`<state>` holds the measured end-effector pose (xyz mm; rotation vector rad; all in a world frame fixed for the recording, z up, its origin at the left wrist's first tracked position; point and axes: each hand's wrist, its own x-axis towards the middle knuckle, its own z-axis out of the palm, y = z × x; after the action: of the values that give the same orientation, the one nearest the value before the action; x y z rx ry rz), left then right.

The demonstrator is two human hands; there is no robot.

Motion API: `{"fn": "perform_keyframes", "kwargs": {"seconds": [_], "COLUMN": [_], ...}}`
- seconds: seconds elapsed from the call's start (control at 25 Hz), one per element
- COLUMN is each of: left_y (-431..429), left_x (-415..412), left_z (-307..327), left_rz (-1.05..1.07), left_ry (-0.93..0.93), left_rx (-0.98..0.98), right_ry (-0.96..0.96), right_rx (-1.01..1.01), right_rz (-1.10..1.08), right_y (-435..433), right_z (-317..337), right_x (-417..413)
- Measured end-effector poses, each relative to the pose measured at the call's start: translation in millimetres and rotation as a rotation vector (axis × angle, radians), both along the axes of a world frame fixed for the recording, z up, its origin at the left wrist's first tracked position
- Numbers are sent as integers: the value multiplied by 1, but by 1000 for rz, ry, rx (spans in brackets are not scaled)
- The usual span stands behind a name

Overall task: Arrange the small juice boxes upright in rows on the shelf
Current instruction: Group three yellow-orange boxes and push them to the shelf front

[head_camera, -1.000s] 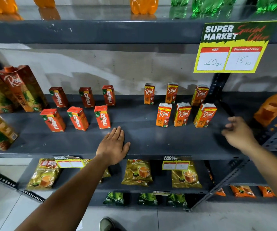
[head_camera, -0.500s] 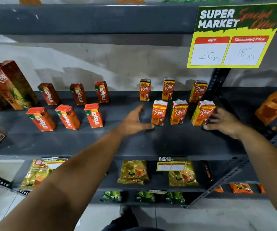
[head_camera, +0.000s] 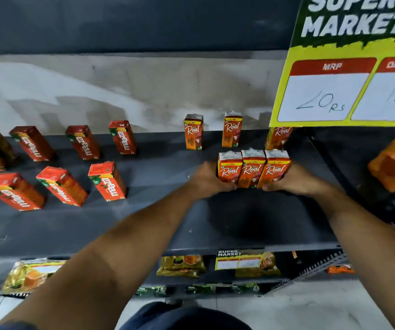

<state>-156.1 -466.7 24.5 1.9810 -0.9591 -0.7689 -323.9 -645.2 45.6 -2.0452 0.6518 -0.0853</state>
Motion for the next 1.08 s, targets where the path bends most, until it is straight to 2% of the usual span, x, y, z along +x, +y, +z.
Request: {"fn": "perform_keyframes", "kwargs": {"seconds": [0.2, 0.36, 0.68, 1.08], "left_y": [-5, -5, 40, 61], "left_x": [-4, -9, -61, -93], "left_z": [-9, -13, -12, -8], "left_rz": [81, 101, 59, 106], "left_ry": [132, 112, 56, 117], "left_rx": [-14, 15, 11, 1], "right_ry": [-2, 23, 8, 19], "right_rx": [-9, -11, -40, -84], "right_rz": [-68, -121, -85, -58], "right_y": [3, 11, 51, 68], "right_z": [-15, -18, -20, -19], "right_x": [6, -1, -51, -75]}}
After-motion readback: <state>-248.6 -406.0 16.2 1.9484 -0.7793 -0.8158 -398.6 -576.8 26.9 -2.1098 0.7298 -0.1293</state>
